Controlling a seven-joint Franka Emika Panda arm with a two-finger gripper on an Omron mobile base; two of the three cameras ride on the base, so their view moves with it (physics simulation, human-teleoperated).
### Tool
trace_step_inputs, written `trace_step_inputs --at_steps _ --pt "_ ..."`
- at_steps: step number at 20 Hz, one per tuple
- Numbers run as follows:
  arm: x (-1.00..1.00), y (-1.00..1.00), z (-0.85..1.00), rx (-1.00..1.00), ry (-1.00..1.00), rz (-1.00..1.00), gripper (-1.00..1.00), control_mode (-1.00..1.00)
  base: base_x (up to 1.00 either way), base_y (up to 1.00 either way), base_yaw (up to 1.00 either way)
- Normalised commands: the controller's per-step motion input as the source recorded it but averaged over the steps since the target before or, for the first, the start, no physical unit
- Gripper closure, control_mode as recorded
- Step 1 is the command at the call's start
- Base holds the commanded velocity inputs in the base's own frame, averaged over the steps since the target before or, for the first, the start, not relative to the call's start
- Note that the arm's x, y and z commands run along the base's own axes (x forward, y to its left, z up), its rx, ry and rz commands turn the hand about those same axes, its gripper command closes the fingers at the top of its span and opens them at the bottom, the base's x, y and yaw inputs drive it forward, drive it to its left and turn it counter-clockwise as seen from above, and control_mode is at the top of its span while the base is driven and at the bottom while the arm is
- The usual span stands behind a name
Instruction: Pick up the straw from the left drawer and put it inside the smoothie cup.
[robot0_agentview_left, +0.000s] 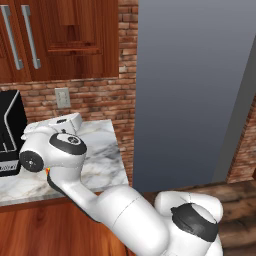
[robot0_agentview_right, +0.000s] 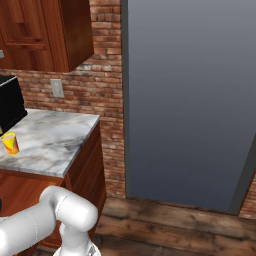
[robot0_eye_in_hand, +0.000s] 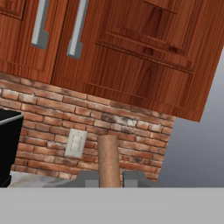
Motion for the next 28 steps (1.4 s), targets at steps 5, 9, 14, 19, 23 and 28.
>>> trace_step_inputs --at_steps 5,9,14,19,23,28 --pt "0.12 0.02 -0.01 0.01 0.00 0.00 1.00 -1.00 0.00 0.00 0.00" --pt "0.03 -0.16 -0.23 0.05 0.00 0.02 1.00 -1.00 0.00 0.00 0.00" --pt "0.01 -0.30 -0.28 0.08 0.00 0.05 1.00 -1.00 0.00 0.00 0.00" --pt "0.30 -0.28 -0.09 0.10 0.00 0.04 1.00 -1.00 0.00 0.00 0.00" --pt "0.38 -0.01 0.00 0.06 0.00 0.02 1.00 -1.00 0.00 0.00 0.00" --pt "0.23 0.00 -0.05 0.03 0.00 0.02 1.00 -1.00 0.00 0.00 0.00"
